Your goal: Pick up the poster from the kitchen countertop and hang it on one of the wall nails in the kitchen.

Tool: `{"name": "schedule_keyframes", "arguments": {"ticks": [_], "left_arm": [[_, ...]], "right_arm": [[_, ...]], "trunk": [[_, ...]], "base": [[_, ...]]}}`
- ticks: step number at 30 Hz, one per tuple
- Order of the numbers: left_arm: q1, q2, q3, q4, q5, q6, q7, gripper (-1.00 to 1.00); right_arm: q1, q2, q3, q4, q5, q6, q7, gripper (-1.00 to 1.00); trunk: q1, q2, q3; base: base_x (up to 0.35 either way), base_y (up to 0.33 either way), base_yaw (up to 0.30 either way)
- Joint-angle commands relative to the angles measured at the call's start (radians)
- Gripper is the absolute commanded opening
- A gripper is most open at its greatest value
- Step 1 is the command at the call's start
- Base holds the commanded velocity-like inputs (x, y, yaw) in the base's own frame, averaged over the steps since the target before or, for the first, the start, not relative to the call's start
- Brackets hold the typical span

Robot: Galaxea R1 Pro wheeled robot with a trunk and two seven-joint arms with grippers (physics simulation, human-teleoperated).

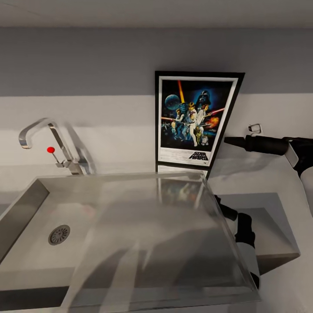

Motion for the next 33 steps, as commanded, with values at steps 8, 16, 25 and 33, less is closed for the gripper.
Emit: {"name": "schedule_keyframes", "arguments": {"ticks": [8,16,25,33], "left_arm": [[0.0,0.0,0.004,-0.001,-0.003,-0.003,-0.005,1.0],[0.0,0.0,0.004,-0.001,-0.003,-0.003,-0.005,1.0],[-0.001,0.0,0.004,-0.001,-0.003,-0.003,-0.005,1.0],[0.0,0.0,0.004,-0.001,-0.003,-0.003,-0.005,1.0]], "right_arm": [[-0.001,-0.001,-0.004,0.0,0.003,0.01,0.004,1.0],[-0.001,-0.001,-0.004,-0.001,0.003,0.01,0.004,1.0],[-0.001,-0.001,-0.004,-0.003,0.003,0.009,0.005,1.0],[-0.001,-0.001,-0.004,-0.012,0.003,0.009,0.006,1.0]], "trunk": [[0.0,0.0,-0.002],[0.0,0.0,-0.009],[0.0,0.0,-0.02],[0.0,0.0,-0.022]], "base": [[0.0,0.0,0.0],[0.0,0.0,0.0],[0.0,0.0,0.0],[0.0,0.0,0.0]]}}
